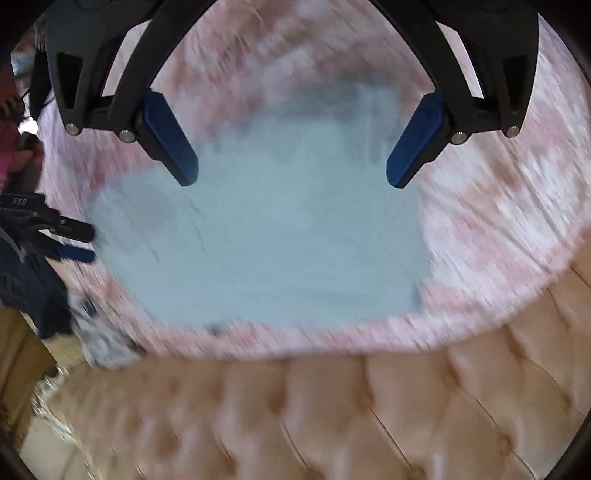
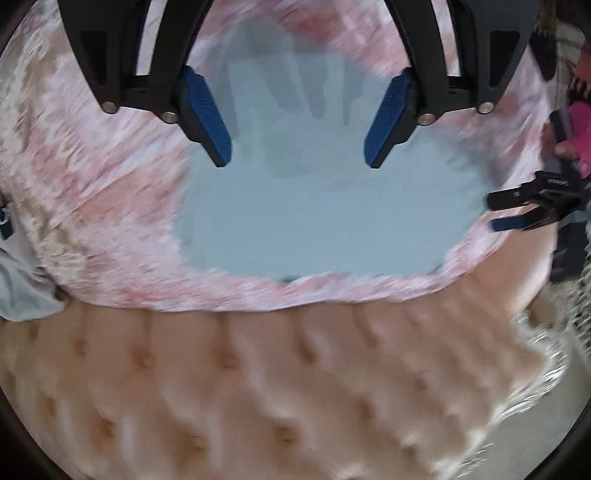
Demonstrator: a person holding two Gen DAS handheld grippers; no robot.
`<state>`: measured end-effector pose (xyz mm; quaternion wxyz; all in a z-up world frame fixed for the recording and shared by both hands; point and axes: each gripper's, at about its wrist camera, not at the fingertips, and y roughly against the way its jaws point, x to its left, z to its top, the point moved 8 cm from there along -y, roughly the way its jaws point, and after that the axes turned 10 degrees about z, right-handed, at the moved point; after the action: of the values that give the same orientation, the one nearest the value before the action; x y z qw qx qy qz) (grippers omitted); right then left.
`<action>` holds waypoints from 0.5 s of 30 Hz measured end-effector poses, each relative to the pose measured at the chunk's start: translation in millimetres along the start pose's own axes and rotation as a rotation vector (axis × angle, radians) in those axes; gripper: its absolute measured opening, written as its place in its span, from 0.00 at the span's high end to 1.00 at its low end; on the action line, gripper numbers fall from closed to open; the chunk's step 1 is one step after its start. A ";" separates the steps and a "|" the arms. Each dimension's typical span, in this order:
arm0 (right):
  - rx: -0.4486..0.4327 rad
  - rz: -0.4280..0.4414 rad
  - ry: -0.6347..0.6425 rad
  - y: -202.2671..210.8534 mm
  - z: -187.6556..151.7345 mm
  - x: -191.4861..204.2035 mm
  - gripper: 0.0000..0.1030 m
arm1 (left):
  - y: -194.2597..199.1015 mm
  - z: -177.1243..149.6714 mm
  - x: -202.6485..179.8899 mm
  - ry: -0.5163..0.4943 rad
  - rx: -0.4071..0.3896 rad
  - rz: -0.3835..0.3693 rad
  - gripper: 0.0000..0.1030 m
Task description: Fold clothes
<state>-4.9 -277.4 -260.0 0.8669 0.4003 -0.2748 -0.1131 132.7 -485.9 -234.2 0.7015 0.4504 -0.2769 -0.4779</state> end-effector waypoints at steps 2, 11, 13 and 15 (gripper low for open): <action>0.054 0.002 0.036 -12.8 -18.7 12.4 0.23 | -15.3 -20.7 -2.8 -0.024 0.048 0.012 0.01; 0.054 0.029 -0.018 1.7 -47.6 -7.7 0.30 | -17.6 -41.1 15.1 -0.051 0.075 0.060 0.03; 0.054 0.010 -0.026 6.5 -46.3 -6.3 0.28 | -10.2 -40.4 7.0 -0.063 0.071 0.079 0.03; 0.037 -0.013 -0.019 12.1 -43.6 2.9 0.27 | 3.9 -40.6 -2.3 -0.070 0.047 0.090 0.03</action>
<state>22.0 -243.1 -272.7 0.8559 0.4172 -0.2823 -0.1173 166.7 -468.3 -248.6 0.7015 0.4370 -0.3324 -0.4544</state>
